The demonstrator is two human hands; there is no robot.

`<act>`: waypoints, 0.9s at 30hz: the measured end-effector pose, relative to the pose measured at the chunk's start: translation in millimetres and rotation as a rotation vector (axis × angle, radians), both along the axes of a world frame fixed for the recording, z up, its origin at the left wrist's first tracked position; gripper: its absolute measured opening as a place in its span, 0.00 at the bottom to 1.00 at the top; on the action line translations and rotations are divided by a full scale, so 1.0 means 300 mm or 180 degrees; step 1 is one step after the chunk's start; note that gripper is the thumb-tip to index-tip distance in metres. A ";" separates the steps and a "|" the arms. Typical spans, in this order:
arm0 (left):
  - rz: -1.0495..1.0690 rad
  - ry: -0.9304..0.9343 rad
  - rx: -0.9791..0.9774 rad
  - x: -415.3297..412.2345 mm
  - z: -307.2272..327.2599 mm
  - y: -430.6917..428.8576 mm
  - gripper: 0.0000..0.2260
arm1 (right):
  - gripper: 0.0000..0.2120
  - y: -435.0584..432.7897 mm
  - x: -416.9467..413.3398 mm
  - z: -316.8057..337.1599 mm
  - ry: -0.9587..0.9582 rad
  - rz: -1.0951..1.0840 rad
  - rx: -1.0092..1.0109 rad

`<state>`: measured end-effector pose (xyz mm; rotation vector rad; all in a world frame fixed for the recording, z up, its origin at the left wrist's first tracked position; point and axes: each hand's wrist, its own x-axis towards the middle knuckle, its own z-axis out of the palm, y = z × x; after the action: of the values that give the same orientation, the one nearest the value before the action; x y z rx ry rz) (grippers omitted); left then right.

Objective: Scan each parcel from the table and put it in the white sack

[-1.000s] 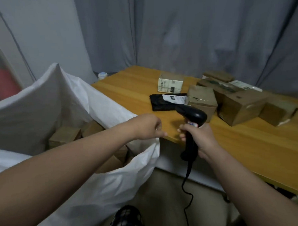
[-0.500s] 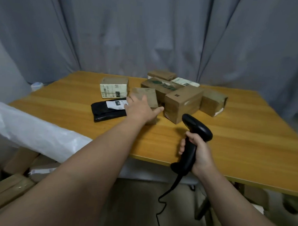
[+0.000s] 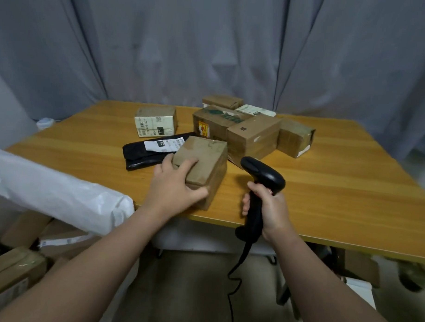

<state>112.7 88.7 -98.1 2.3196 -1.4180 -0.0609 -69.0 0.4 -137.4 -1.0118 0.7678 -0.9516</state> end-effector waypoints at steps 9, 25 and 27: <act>-0.0318 0.1376 -0.0366 0.033 0.124 0.087 0.18 | 0.09 0.029 -0.011 0.005 0.0057 -0.0067 -0.0047; -0.0245 0.0833 -0.0443 0.048 0.177 0.047 0.15 | 0.09 0.053 -0.019 0.012 0.0282 -0.0003 -0.0230; -0.0250 0.0634 -0.0471 0.068 0.236 0.057 0.16 | 0.09 0.050 -0.020 0.008 0.0287 -0.0008 -0.0242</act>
<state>133.2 105.7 -27.1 2.0757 -1.3646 -0.1973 -75.1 15.3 -134.9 -1.1265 0.8129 -0.9482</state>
